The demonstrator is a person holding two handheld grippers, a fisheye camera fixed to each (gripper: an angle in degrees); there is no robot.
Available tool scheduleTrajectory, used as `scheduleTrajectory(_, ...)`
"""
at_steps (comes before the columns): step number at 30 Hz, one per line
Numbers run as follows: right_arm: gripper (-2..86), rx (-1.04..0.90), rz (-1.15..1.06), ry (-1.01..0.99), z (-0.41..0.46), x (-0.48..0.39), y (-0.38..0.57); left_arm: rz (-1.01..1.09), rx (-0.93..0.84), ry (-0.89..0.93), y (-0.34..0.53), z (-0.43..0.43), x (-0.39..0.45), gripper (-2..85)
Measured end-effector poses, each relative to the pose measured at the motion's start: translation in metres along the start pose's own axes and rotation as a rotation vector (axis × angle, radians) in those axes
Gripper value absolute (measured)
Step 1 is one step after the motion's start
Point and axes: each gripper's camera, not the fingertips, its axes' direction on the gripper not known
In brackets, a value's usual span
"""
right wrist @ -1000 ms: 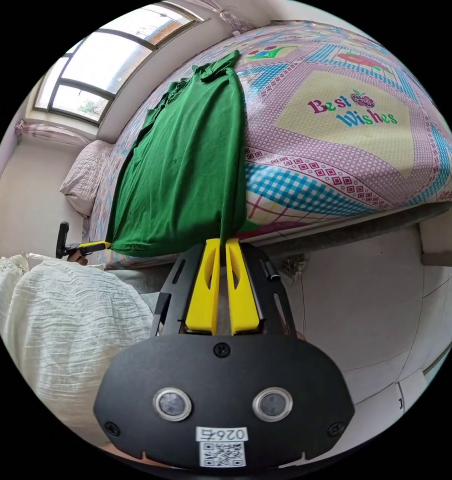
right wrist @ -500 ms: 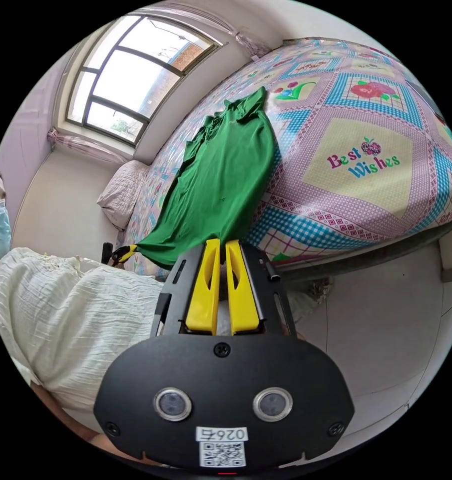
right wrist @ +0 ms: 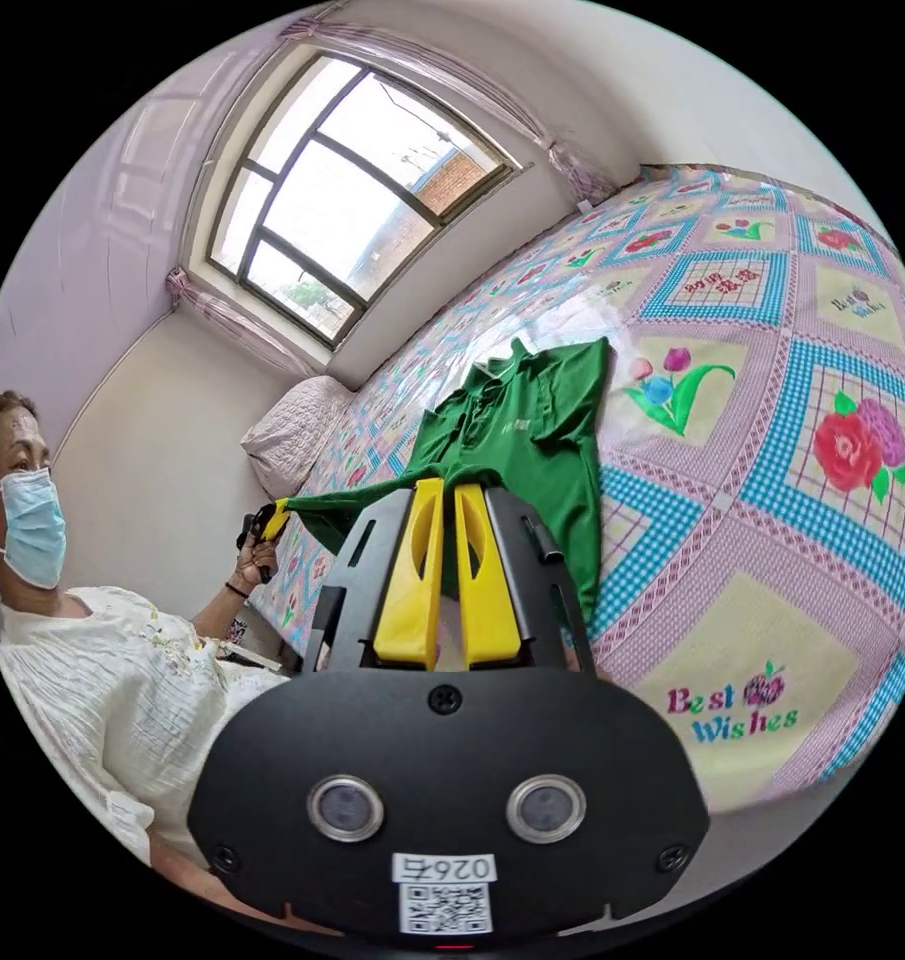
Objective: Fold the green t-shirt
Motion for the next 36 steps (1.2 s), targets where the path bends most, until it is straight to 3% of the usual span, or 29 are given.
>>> scheduleTrajectory(12, -1.3, -0.160, 0.034, 0.074, 0.106, 0.062, -0.224, -0.022, -0.086, -0.040, -0.202, 0.070, -0.022, -0.7)
scheduleTrajectory(22, 2.8, -0.349, 0.142, 0.060, 0.182, 0.120, -0.328, -0.258, -0.159, -0.109, -0.306, 0.107, -0.102, -0.6)
scheduleTrajectory(28, 4.9, -0.236, 0.259, -0.028, 0.156, 0.155, -0.364, -0.208, -0.263, -0.084, -0.347, 0.106, -0.105, -0.5)
scheduleTrajectory(33, 0.9, -0.242, 0.113, -0.020, 0.149, 0.117, -0.379, -0.240, -0.378, -0.109, -0.367, 0.114, -0.096, -0.4)
scheduleTrajectory(36, -0.5, -0.409, -0.033, -0.092, 0.185, 0.076, -0.382, -0.186, -0.423, -0.093, -0.375, 0.121, -0.076, -0.2)
